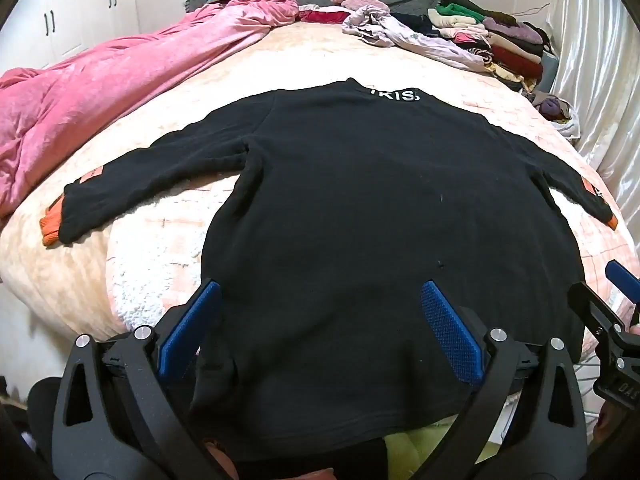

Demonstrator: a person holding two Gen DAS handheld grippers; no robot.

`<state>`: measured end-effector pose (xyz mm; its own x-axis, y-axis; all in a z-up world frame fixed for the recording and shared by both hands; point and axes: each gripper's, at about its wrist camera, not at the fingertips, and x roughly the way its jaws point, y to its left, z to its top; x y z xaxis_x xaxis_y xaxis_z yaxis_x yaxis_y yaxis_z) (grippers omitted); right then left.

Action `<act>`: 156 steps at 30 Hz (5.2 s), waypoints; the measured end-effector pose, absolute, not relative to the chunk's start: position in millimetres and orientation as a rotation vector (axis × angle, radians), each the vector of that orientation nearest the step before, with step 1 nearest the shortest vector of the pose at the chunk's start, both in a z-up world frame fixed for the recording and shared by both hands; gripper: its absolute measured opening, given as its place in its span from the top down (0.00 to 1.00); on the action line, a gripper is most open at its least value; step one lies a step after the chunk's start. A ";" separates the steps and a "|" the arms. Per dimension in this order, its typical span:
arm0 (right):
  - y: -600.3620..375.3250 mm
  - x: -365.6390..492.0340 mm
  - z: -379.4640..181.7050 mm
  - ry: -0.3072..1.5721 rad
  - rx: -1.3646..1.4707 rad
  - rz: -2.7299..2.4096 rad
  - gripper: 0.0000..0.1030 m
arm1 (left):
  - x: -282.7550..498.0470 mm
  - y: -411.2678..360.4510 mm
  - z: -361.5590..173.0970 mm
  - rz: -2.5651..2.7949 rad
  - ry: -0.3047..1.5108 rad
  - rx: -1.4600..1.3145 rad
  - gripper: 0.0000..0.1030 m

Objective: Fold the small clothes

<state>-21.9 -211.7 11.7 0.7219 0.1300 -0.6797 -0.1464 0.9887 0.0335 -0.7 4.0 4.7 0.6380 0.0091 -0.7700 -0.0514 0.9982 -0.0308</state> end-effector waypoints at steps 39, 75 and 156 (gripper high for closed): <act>-210.9 -23.4 10.7 0.743 -0.025 0.147 0.04 | -1.6 3.4 6.1 0.037 0.875 -0.051 0.09; -301.9 33.4 14.1 0.721 0.030 -0.064 0.04 | 82.9 -54.9 6.4 -0.021 0.902 -0.009 0.09; -451.7 156.7 54.1 0.662 0.378 0.131 0.84 | 228.7 -97.7 -24.3 -0.061 0.889 0.002 0.09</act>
<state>156.7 -451.7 54.1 0.7832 0.2373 -0.5747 0.0008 0.9239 0.3827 228.7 -97.7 -24.3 0.6283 -0.0526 -0.7762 0.0545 0.9982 -0.0235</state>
